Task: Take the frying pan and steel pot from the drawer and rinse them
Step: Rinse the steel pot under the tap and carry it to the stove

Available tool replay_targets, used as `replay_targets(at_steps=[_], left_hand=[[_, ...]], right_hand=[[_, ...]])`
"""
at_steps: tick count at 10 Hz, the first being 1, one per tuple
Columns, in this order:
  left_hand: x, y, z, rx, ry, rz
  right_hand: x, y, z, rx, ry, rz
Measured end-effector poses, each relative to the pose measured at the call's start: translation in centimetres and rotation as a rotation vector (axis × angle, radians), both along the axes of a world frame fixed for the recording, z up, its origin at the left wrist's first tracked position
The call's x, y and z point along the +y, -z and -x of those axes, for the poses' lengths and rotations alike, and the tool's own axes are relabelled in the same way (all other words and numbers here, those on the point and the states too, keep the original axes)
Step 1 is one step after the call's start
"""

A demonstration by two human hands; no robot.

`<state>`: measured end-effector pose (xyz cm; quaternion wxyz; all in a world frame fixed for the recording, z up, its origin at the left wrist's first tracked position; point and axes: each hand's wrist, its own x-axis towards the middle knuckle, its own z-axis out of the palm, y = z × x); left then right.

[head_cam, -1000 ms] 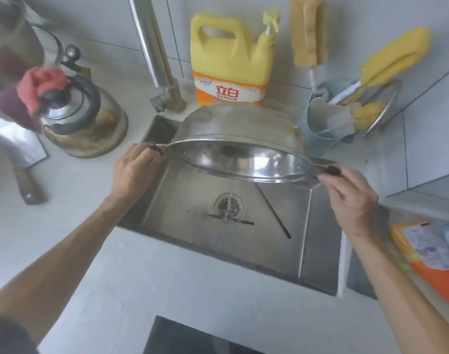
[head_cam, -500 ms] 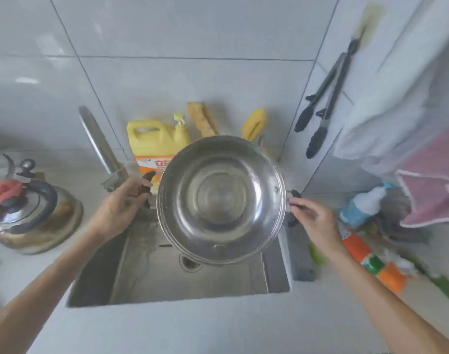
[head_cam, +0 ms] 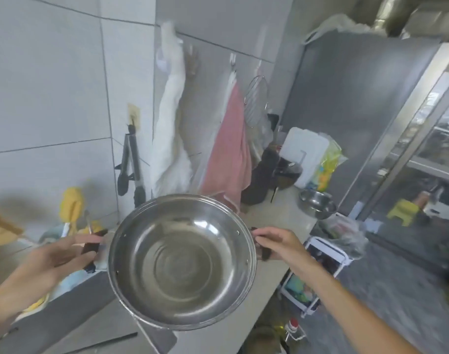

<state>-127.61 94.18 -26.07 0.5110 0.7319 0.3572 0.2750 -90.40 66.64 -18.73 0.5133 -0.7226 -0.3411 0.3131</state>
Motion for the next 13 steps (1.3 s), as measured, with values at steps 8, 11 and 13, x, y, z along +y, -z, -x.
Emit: replay_targets(at_steps=[8,11,13], left_hand=[[-43.6,-16.8,-56.4,-0.282,0.852,-0.033],[-70.9,-16.2,-70.9,-0.204,1.322,0.019],[-90.0,-13.4,-79.1,-0.158,1.640,-0.041]], right_hand=[[-57.2,-8.3,-16.8,-0.130,0.972,-0.387],[-80.8,-8.3,-17.0,-0.256,1.343,-0.318],[-92.2,-4.3,-13.4,-0.306,1.677,-0.246]])
